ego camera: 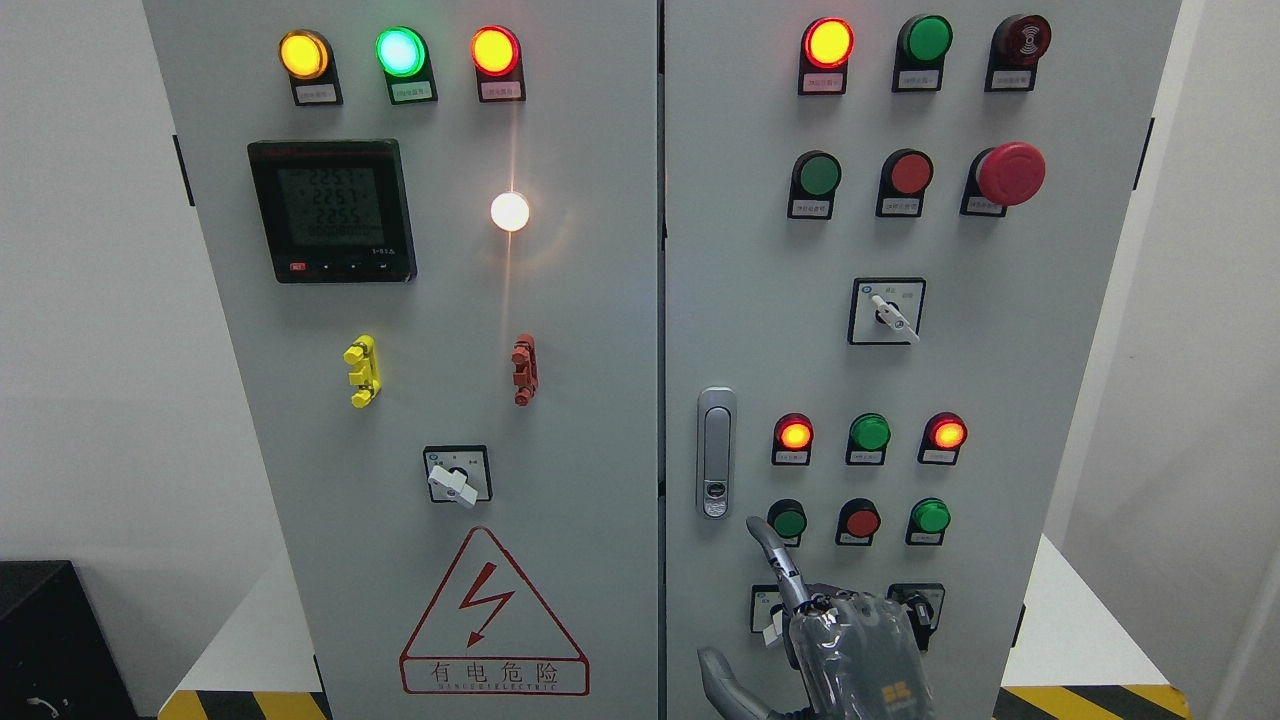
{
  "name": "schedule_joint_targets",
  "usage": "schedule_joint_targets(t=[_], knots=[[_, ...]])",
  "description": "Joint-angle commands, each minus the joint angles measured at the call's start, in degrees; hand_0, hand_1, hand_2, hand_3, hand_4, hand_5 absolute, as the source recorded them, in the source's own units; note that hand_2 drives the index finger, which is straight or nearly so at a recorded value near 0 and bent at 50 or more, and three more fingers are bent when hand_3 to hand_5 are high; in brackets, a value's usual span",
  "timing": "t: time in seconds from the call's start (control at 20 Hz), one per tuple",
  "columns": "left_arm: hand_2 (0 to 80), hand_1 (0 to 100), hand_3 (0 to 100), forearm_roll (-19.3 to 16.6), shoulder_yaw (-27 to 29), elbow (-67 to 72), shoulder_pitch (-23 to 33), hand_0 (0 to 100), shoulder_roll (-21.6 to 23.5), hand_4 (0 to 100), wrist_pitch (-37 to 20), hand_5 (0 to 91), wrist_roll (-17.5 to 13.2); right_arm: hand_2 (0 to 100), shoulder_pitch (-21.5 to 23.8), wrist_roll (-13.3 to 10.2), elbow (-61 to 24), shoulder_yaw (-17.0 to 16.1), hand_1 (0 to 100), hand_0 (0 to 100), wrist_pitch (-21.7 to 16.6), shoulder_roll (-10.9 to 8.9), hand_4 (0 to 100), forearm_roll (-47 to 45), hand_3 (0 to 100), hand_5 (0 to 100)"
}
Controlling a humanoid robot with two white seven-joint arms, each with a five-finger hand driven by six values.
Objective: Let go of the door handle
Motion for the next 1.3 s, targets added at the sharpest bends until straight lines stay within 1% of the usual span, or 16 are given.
schedule_joint_targets(t=[0.0, 0.1, 0.15, 0.4, 0.55, 0.8, 0.9, 1.05, 1.25], knots=[[0.0, 56, 0, 0.0, 0.0, 1.7, -1.6, 12, 0.0, 0, 0.0, 0.0, 0.0, 7, -1.8, -0.3, 2.2, 2.4, 24, 30, 3.5, 0.03, 100, 7.4, 100, 100], [0.0, 56, 0, 0.0, 0.0, 1.7, -1.5, 12, 0.0, 0, 0.0, 0.0, 0.0, 7, -2.9, -0.4, 2.8, 4.2, 24, 30, 6.6, 0.03, 100, 7.8, 100, 100], [0.0, 56, 0, 0.0, 0.0, 1.7, -1.5, 12, 0.0, 0, 0.0, 0.0, 0.0, 7, -3.2, -0.4, 3.0, 4.4, 25, 30, 7.3, 0.03, 100, 7.9, 100, 100], [0.0, 56, 0, 0.0, 0.0, 1.7, -1.5, 12, 0.0, 0, 0.0, 0.0, 0.0, 7, -3.9, -0.7, 4.3, 6.5, 26, 29, 7.6, 0.12, 100, 10.2, 100, 100], [0.0, 56, 0, 0.1, 0.0, 1.7, -1.5, 12, 0.0, 0, 0.0, 0.0, 0.0, 7, -4.0, -1.0, 4.6, 8.0, 26, 29, 9.1, 0.12, 100, 10.4, 100, 100], [0.0, 56, 0, 0.0, 0.0, 1.7, -1.5, 12, 0.0, 0, 0.0, 0.0, 0.0, 7, -4.1, -1.0, 6.0, 9.1, 26, 29, 9.2, 0.20, 100, 11.2, 100, 100], [0.0, 56, 0, 0.0, 0.0, 1.7, -1.5, 12, 0.0, 0, 0.0, 0.0, 0.0, 7, -5.2, -1.1, 7.2, 9.3, 25, 29, 9.4, 0.29, 100, 11.3, 100, 100], [0.0, 56, 0, 0.0, 0.0, 1.7, -1.5, 12, 0.0, 0, 0.0, 0.0, 0.0, 7, -6.9, -1.1, 8.5, 9.3, 25, 29, 11.3, 0.29, 100, 11.2, 100, 100], [0.0, 56, 0, 0.0, 0.0, 1.7, -1.5, 12, 0.0, 0, 0.0, 0.0, 0.0, 6, -7.2, -1.2, 8.9, 9.1, 25, 29, 12.4, 0.29, 100, 11.2, 100, 100]])
